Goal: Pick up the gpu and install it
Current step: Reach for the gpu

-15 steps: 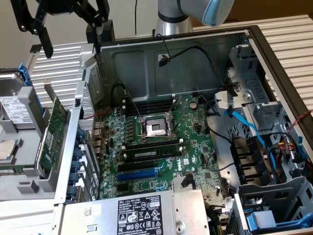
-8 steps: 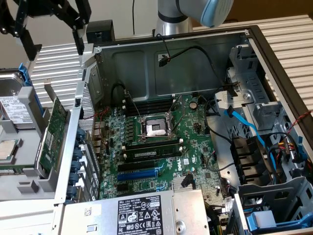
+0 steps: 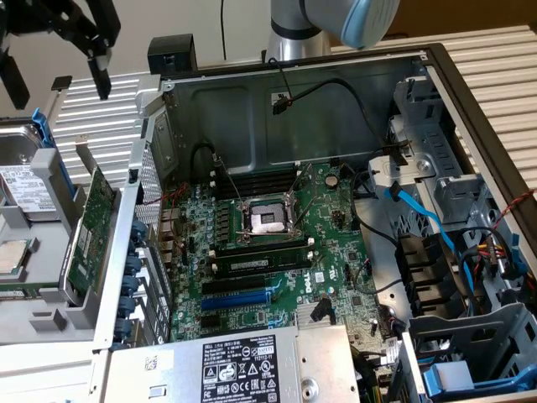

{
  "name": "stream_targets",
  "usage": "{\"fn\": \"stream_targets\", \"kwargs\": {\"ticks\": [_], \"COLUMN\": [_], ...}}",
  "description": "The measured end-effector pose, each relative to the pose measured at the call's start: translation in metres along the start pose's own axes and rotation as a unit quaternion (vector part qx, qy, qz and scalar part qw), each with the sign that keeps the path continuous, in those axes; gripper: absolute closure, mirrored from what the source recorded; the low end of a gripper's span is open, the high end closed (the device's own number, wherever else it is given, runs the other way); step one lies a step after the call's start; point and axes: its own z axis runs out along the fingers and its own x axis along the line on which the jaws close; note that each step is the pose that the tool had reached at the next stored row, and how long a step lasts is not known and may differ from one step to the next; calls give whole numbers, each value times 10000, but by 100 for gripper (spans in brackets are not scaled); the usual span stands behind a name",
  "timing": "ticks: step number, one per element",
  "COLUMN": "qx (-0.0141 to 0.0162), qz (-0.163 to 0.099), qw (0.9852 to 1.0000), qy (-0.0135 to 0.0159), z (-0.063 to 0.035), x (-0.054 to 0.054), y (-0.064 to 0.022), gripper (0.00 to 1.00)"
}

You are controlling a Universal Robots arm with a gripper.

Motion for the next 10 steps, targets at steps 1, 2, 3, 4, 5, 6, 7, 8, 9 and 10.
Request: {"fn": "stream_targets", "kwargs": {"ticks": [1, 2, 3, 4, 5, 6, 7, 8, 9, 10], "qx": [-1, -3, -5, -7, -8, -9, -10, -13, -18, -24], "qz": [0, 0, -1, -1, 0, 0, 0, 0, 0, 0], "qw": [10000, 10000, 10000, 10000, 10000, 10000, 10000, 10000, 10000, 10000], "qy": [0, 0, 0, 0, 0, 1, 1, 1, 1, -1], "z": [0, 1, 2, 3, 3, 2, 3, 4, 7, 13], "x": [48, 92, 137, 182, 227, 273, 319, 361, 399, 430], "y": [-3, -7, -11, -15, -21, -30, -38, -45, -51, -56], "gripper": [1, 1, 1, 1, 1, 1, 1, 1, 1, 1]}}
